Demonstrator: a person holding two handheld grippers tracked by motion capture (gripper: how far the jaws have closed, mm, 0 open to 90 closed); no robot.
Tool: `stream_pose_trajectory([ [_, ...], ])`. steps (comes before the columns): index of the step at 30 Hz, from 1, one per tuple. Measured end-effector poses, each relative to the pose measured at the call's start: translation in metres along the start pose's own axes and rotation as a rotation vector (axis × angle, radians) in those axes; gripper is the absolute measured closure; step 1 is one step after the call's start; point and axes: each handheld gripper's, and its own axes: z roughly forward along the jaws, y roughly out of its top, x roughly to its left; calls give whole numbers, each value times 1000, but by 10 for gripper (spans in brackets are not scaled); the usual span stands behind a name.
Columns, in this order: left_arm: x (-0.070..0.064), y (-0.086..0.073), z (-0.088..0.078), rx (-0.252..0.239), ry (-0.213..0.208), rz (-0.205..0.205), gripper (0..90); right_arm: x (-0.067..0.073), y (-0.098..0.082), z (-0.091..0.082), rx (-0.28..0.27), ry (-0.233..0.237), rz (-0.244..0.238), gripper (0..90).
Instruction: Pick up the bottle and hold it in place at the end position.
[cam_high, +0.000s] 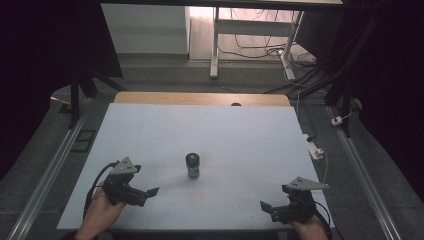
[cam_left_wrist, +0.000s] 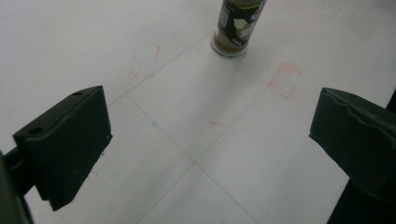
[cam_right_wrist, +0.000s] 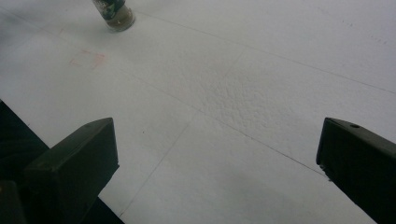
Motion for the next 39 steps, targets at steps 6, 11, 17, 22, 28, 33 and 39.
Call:
stream_pose_trajectory([
  [6, 1, 12, 11, -1, -10, 30, 0, 0, 0, 0, 2, 0, -1, 0],
  [11, 1, 22, 22, 7, -20, 60, 0, 0, 0, 0, 3, 0, -2, 0],
  [17, 2, 31, 39, 24, -45, 76, 0, 0, 0, 0, 3, 1, -4, 0],
  [22, 0, 40, 51, 32, -61, 96, 0, 0, 0, 0, 4, 1, -5, 0],
  [28, -2, 51, 68, 39, -87, 117, 0, 0, 0, 0, 3, 2, -7, 0],
  [33, -4, 58, 82, 54, -84, 142, 0, 0, 0, 0, 3, 3, -11, 0],
  [39, -5, 65, 97, 56, -97, 150, 0, 0, 0, 0, 3, 3, -12, 0],
])
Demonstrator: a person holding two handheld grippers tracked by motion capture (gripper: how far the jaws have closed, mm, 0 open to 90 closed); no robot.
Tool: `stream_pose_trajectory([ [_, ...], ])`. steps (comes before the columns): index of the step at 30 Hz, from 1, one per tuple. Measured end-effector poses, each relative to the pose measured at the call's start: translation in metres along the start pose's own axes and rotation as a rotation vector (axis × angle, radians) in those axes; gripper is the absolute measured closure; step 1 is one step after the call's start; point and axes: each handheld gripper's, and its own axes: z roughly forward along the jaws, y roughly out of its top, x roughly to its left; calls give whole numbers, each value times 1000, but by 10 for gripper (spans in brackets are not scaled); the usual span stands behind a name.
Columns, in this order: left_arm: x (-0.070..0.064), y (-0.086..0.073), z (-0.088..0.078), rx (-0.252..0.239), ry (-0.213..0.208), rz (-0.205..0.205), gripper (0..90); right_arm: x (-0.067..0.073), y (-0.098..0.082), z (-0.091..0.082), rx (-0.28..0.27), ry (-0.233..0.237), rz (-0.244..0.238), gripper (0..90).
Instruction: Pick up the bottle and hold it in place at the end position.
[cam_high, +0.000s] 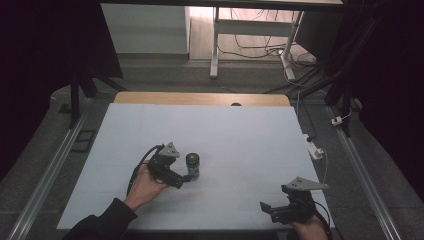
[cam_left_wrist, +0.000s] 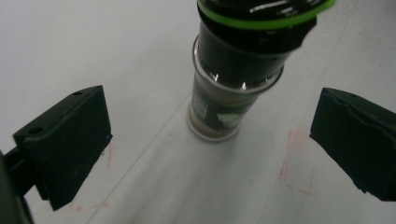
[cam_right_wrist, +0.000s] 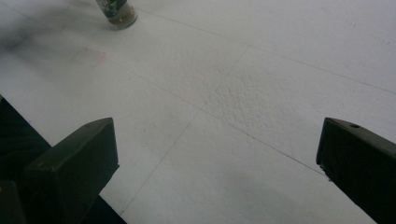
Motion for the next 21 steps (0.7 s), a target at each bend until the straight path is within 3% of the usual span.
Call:
stream_pose_trajectory([
  [13, -1, 7, 25, 33, 3, 40, 6, 0, 0, 0, 1, 0, -4, 0],
  [16, -1, 7, 25, 32, -9, 66, 78, 0, 0, 0, 1, 1, -5, 0],
  [21, 1, 6, 22, 15, -41, 93, 293, 1, 0, 0, 2, 1, -6, 0],
])
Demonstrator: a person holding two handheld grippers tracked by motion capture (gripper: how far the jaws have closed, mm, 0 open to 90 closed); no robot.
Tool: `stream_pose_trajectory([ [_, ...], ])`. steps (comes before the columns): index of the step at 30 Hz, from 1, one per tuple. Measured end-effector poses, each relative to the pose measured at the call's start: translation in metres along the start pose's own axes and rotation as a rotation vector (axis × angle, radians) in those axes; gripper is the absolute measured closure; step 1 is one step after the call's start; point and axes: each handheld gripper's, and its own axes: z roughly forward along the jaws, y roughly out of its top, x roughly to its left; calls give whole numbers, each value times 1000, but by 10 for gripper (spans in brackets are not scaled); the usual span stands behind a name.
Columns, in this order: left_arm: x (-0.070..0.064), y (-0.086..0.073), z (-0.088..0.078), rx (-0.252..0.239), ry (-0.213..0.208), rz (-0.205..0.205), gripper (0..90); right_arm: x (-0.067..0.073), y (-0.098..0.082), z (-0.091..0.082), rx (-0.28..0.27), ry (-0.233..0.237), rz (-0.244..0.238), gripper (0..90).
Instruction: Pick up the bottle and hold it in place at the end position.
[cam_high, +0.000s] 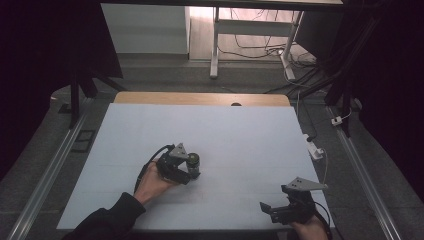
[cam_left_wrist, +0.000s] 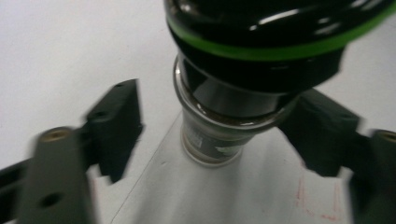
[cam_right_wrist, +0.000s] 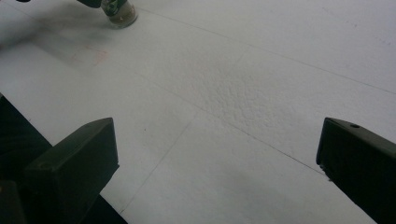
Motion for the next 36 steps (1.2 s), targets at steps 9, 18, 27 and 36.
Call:
stream_pose_trajectory([
  [9, -1, 0, -2, 14, -13, 41, 525, 0, 0, 0, 1, 0, -1, 0],
  [18, -2, 2, -2, 14, -8, 16, 532, 0, 0, 0, 2, 0, -2, 0],
  [27, 5, 15, -8, 3, -1, 0, 533, 0, 0, 0, 4, 1, 3, 0],
  [36, 17, 32, -9, -14, -3, -15, 533, -1, 0, 1, 5, 2, 6, 0],
])
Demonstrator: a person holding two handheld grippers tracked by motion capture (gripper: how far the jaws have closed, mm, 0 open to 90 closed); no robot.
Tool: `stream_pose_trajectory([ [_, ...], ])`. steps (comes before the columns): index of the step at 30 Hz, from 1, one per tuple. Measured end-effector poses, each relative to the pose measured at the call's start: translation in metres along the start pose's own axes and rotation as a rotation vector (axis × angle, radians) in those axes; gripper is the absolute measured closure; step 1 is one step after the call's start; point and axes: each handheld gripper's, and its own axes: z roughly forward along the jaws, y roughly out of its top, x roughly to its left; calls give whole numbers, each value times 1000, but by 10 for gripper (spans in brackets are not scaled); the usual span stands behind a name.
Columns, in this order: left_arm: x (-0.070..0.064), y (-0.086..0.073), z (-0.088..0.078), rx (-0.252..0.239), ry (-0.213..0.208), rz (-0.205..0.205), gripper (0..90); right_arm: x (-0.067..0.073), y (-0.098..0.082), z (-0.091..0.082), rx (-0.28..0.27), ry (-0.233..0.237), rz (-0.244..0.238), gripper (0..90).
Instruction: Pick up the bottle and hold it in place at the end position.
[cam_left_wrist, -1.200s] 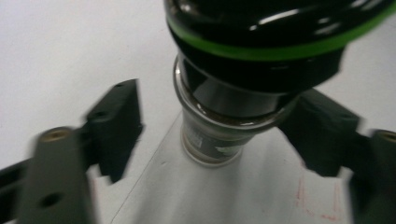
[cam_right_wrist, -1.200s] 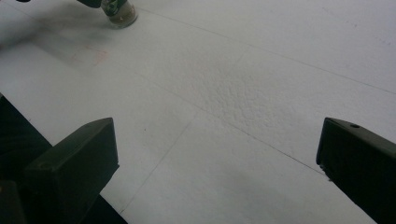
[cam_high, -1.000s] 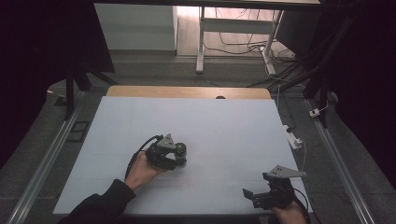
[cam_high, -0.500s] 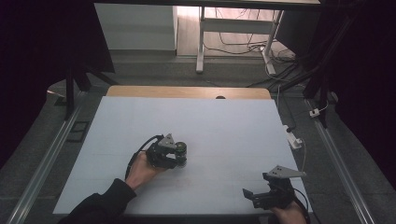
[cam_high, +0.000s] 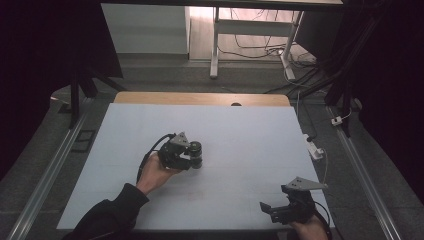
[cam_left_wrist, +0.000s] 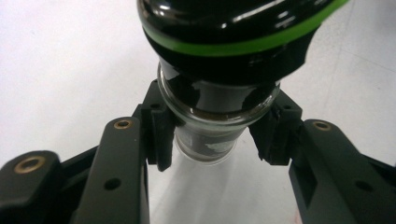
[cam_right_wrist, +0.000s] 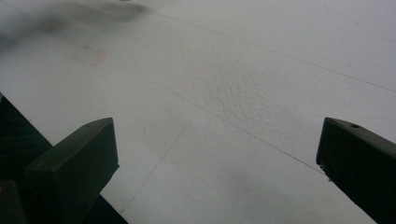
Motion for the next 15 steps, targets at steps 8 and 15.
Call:
stream_pose_trajectory([
  [8, 8, 17, 5, 4, 47, 26, 533, 0, 0, 0, 2, 2, 0, 0],
  [15, 20, 28, 12, -2, 78, 24, 533, 0, 0, 0, 2, 3, -1, 0],
])
